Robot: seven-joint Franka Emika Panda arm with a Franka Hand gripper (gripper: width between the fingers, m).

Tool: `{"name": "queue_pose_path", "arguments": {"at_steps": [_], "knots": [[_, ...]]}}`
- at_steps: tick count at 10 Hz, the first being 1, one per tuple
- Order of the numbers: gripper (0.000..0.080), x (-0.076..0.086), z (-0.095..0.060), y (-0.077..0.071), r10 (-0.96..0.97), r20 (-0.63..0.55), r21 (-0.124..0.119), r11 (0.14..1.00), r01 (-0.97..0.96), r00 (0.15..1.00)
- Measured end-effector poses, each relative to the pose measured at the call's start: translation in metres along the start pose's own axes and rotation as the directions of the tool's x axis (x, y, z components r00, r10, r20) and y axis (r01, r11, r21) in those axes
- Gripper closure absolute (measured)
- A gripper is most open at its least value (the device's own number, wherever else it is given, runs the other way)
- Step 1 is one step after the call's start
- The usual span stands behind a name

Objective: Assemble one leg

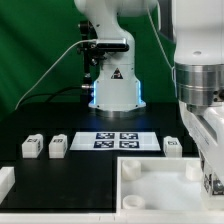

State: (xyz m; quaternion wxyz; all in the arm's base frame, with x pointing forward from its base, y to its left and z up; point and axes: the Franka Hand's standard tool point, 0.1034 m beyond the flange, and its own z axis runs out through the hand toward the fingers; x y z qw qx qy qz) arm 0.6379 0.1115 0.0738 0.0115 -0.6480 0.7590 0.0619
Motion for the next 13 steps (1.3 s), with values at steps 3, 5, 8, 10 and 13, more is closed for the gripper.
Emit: {"name": "queue_pose_path", "arguments": {"at_steps": [3,5,8,10,13], "knots": [[0.0508,0.002,0.001,0.001,0.086,-0.002,-0.004,0.996,-0.086,0.996],[0.0338,0.002,0.001,0.002,0.085,-0.002,-0.006,0.996,-0.085,0.996],[0.0169,-0.007,0.006,0.008,-0.062,-0.002,0.005,0.998,0.062,0.998],[0.0154,-0.018,0.005,0.015,-0.367,-0.009,0.001,0.93,0.367,0.93],[0.0151,-0.013,0.007,0.014,-0.604,-0.012,-0.006,0.797,0.604,0.797]]}}
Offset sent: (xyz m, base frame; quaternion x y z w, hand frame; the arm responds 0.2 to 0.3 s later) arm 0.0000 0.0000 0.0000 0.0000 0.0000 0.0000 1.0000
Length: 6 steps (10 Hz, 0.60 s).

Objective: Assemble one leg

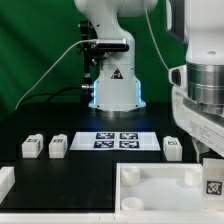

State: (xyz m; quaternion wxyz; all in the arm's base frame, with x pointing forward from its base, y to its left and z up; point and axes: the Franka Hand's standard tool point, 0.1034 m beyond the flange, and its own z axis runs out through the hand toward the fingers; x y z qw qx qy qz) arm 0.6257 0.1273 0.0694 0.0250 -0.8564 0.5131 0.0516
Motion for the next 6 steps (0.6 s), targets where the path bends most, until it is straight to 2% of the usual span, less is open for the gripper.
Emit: {"name": "queue_pose_path", "arguments": {"at_steps": [1,2,3,4,5,6], "knots": [[0.0151,0.003,0.0,0.0,-0.177,-0.01,-0.001,0.984,0.177,0.984],[0.0151,0.008,0.0,-0.002,-0.392,-0.032,-0.002,0.92,0.392,0.919],[0.0151,0.007,-0.001,-0.004,-0.53,-0.038,-0.012,0.848,0.529,0.847],[0.0151,0.01,-0.002,-0.005,-0.668,-0.059,-0.017,0.744,0.668,0.742],[0.0151,0.015,0.001,-0.002,-0.724,-0.093,-0.017,0.687,0.726,0.683],[0.0151,0.014,0.002,-0.001,-0.693,-0.086,-0.016,0.719,0.695,0.716]]}}
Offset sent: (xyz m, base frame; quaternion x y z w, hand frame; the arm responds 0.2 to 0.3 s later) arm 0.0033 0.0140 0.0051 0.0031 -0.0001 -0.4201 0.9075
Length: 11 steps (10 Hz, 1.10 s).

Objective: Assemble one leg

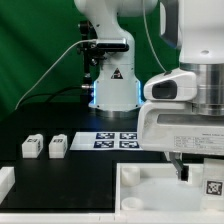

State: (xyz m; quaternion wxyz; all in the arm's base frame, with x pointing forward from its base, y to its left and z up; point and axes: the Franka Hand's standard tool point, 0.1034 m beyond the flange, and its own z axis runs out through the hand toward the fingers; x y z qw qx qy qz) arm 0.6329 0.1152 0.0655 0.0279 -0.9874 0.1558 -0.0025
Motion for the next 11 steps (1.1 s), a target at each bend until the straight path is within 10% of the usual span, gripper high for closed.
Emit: {"name": "queue_pose_path", "arguments": {"at_steps": [2,7,11], "knots": [[0.042,0.0005,0.0002,-0.0001,0.054,-0.001,0.002,0.999,-0.054,0.999],[0.0509,0.0,0.0006,-0.0011,0.522,0.008,0.008,0.853,-0.522,0.853],[0.0507,0.0007,0.0,-0.0001,0.989,0.132,-0.002,0.07,-0.998,0.069]]}}
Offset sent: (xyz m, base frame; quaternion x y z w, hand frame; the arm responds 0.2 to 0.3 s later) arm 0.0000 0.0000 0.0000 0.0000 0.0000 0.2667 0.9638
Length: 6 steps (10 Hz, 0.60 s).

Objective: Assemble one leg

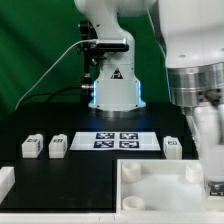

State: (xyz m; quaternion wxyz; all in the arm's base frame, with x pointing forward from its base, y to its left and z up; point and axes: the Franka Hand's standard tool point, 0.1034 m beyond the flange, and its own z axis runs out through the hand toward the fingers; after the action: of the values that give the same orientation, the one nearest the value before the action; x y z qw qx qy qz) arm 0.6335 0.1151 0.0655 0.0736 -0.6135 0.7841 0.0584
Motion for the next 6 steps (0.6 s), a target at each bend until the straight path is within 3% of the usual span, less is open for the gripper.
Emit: {"name": "queue_pose_path", "arguments": {"at_steps": [3,4,5,6], "knots": [[0.0507,0.0023,-0.0016,-0.0025,0.169,-0.006,-0.02,0.985,-0.169,0.986],[0.0393,0.0019,0.0001,-0.0007,0.229,-0.01,-0.023,0.973,-0.229,0.973],[0.0393,0.0019,0.0009,-0.0003,0.212,-0.01,-0.024,0.977,-0.212,0.977],[0.0256,0.0019,0.0012,-0.0001,0.212,-0.01,-0.024,0.977,-0.212,0.977]]}}
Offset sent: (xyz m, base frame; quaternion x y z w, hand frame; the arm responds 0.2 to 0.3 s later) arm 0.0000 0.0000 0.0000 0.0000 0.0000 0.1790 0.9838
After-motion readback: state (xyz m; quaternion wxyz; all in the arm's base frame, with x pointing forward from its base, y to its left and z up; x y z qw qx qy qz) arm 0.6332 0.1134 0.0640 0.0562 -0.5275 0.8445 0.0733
